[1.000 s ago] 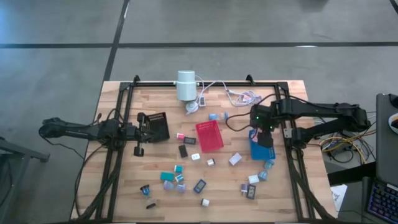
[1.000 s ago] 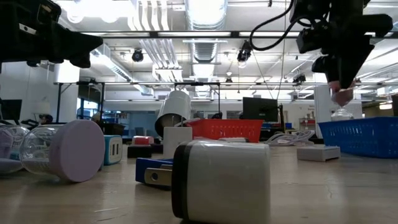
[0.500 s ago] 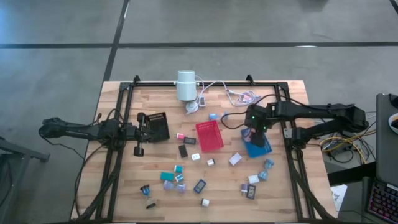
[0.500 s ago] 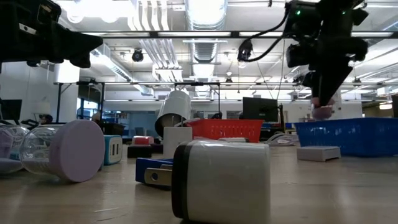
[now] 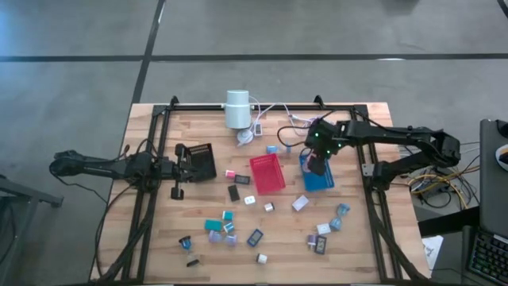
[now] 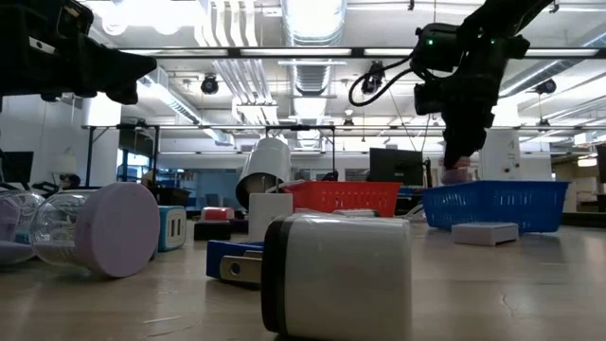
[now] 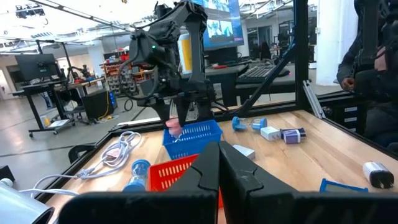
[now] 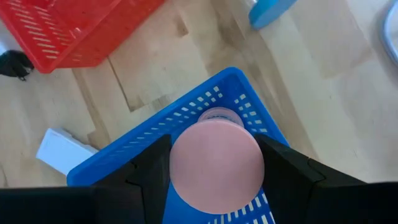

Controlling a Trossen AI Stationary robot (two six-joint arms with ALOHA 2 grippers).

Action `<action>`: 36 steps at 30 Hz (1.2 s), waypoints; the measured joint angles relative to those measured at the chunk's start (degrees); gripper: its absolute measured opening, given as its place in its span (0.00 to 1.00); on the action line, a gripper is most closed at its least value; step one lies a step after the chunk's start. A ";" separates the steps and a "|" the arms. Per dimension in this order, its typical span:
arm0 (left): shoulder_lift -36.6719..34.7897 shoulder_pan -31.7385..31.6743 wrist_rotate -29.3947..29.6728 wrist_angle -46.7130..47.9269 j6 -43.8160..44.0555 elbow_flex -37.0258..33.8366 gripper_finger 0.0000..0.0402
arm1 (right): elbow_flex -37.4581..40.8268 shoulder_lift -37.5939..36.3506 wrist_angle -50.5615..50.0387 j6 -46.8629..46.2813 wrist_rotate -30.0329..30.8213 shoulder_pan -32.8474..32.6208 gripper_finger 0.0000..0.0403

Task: Pick & Place Office items
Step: Put the pink hourglass into the blue bin, then adjust the blue bin

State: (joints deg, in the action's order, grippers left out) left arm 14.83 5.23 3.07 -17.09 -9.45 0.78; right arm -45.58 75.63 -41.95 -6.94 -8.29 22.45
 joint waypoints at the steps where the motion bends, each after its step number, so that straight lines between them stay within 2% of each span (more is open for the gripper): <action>1: 0.00 0.00 0.00 -0.01 0.00 0.00 0.01 | 0.01 0.08 0.00 -0.01 0.02 0.40 0.48; 16: 0.00 0.00 -0.02 0.16 0.02 -0.07 0.01 | -0.01 0.75 -0.26 -7.89 -0.44 0.88 0.48; 23: 0.00 0.00 -0.02 0.82 0.26 -0.09 0.01 | -0.01 0.75 0.49 -5.69 -0.57 0.86 0.48; 30: 0.00 0.00 -0.01 0.86 0.36 -0.09 0.01 | -0.49 1.08 -0.57 -6.43 0.61 0.80 0.73; 36: 0.01 0.02 -0.01 0.99 0.48 -0.11 0.01 | -0.20 1.09 -1.18 -6.09 1.09 0.69 0.81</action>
State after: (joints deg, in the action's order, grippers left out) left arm 14.84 5.26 3.06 -16.10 -8.97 0.67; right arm -45.78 76.71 -43.13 -13.03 -7.20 23.14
